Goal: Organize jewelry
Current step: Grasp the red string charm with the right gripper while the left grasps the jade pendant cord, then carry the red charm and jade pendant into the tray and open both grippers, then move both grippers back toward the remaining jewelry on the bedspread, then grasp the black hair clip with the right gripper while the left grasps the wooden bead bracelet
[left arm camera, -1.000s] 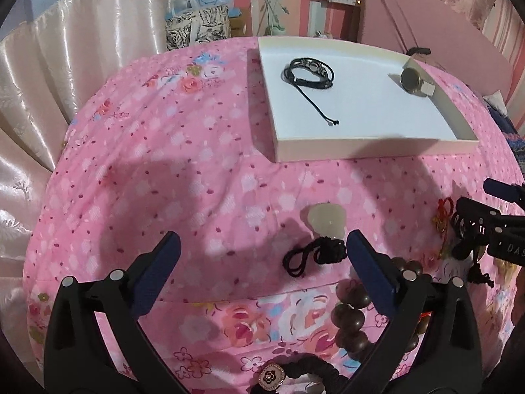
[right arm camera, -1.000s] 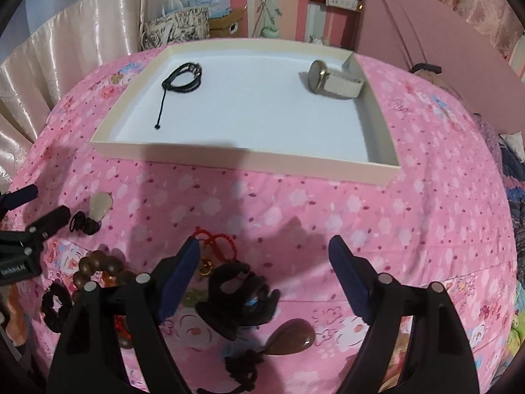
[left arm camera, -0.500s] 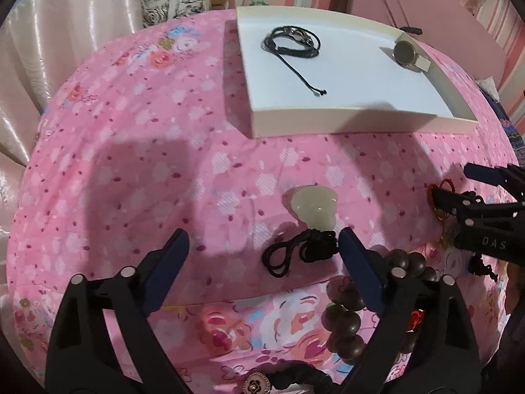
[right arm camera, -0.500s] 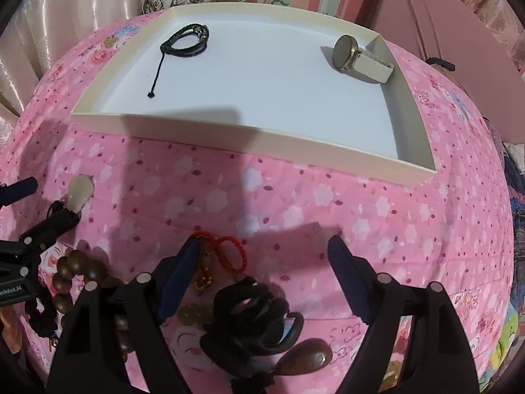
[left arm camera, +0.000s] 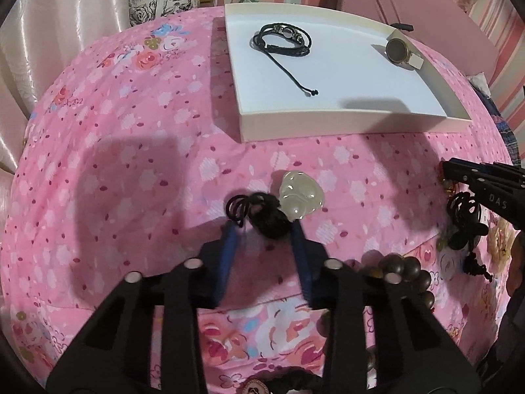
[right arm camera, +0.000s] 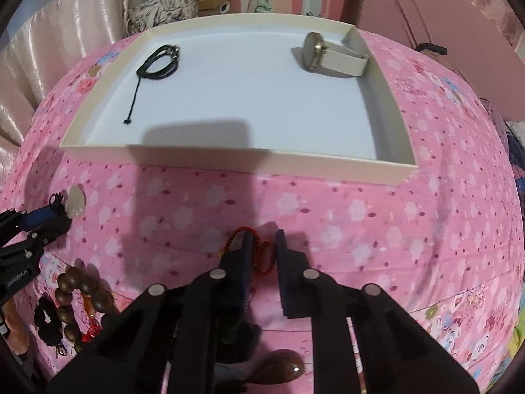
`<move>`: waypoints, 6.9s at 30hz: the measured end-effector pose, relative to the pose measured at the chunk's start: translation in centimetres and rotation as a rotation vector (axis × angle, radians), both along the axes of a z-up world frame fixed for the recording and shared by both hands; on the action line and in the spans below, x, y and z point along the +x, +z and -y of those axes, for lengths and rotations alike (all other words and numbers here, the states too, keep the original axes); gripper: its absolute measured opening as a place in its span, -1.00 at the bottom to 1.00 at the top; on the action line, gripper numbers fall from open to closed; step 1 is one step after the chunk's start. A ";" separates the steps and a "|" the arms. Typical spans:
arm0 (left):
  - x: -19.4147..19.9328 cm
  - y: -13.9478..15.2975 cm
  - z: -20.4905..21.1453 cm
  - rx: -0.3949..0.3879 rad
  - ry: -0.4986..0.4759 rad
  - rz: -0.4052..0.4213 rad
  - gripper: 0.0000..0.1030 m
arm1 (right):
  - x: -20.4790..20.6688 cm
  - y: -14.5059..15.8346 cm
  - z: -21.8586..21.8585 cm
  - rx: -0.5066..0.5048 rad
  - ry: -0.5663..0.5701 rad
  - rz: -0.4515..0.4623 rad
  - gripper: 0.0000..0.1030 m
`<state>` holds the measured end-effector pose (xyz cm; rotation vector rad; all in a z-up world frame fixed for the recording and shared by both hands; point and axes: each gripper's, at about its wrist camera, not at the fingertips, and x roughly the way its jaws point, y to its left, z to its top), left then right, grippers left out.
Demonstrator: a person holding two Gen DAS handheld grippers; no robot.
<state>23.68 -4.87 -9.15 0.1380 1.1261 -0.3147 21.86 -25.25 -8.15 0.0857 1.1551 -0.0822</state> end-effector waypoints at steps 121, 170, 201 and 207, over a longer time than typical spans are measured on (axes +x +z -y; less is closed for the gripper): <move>6.5 10.6 3.2 -0.004 0.080 0.319 0.76 | 6.5 6.5 6.2 -0.140 -0.082 0.271 0.65; -8.0 5.2 -1.8 -0.034 0.012 0.165 0.91 | -9.3 4.7 -1.1 -0.145 -0.106 0.176 0.94; -5.7 0.4 2.1 -0.023 -0.115 0.028 -0.65 | -6.4 2.1 -3.2 -0.020 0.007 0.123 -0.05; -7.2 1.9 2.3 -0.003 -0.126 0.121 -0.67 | -6.2 2.6 -2.0 -0.072 -0.019 0.138 -0.05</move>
